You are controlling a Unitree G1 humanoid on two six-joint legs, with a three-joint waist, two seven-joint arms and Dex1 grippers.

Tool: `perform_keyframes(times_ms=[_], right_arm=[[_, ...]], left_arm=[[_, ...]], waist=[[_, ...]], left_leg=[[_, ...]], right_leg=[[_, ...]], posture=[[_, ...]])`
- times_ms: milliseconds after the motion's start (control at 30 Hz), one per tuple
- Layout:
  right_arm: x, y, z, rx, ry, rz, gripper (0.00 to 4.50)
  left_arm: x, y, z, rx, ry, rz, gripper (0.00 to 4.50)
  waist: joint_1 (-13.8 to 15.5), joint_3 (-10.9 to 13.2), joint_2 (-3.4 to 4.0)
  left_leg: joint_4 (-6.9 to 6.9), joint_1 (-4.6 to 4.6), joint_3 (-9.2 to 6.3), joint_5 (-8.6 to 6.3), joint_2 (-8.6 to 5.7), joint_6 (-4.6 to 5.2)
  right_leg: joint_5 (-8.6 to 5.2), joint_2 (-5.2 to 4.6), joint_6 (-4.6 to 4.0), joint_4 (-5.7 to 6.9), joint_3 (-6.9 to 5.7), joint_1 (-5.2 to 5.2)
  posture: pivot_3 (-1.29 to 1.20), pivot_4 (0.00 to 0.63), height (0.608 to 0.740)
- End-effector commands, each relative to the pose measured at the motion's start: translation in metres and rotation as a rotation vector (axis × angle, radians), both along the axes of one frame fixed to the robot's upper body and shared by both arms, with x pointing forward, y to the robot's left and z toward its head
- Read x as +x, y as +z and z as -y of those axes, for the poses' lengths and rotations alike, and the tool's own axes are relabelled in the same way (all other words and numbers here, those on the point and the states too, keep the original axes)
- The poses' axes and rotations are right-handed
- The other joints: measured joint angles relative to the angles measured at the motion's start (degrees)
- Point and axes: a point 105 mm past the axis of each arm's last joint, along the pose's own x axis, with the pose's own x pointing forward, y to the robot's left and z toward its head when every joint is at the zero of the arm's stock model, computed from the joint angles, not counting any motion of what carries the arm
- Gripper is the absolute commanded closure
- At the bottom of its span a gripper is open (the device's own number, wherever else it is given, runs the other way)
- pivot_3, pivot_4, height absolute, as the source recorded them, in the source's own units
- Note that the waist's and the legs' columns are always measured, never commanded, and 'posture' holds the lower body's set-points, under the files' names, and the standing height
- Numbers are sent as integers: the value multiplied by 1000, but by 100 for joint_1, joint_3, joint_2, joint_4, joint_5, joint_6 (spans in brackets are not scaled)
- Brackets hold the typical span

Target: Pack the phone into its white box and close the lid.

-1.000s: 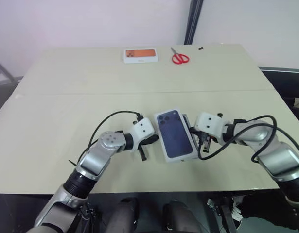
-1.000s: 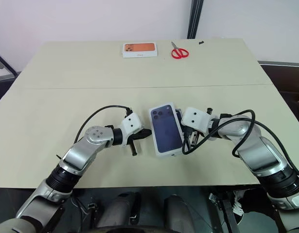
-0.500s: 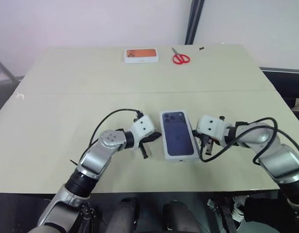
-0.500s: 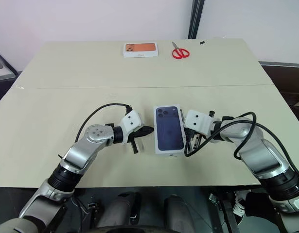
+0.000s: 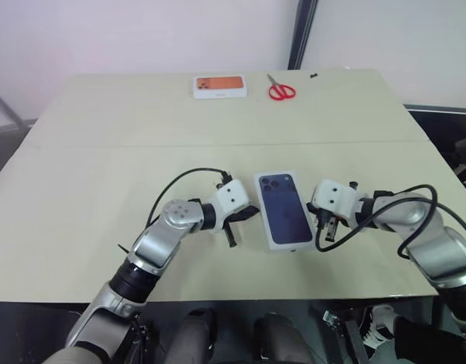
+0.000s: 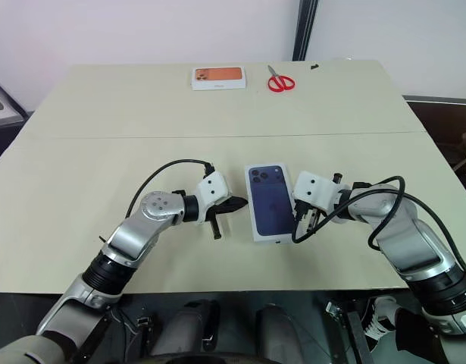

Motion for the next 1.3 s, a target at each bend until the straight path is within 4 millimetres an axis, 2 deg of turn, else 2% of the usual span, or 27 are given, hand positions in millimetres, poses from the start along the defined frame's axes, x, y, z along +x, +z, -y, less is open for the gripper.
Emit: perform_keyframes(times_ms=[33,667,1300], right_arm=[[-2,11,-4,10,31,40,4464],[0,2,-1,11,8,26,4464],[4,1,1,25,-20,39,4464]], left_arm=[[-6,16,14,-32,-67,57,4500],[-8,6,8,-11,-55,22,4500],[-3,9,10,-41,-26,24,4500]], waist=[[0,0,0],[2,0,0],[1,0,0]], left_leg=[[0,0,0,0,0,0],[1,0,0,1,0,-2],[2,0,0,2,0,-3]], right_leg=[[0,0,0,0,0,0],[0,0,0,0,0,1],[0,0,0,1,0,0]], posture=[[0,150,740],[0,150,740],[0,150,740]])
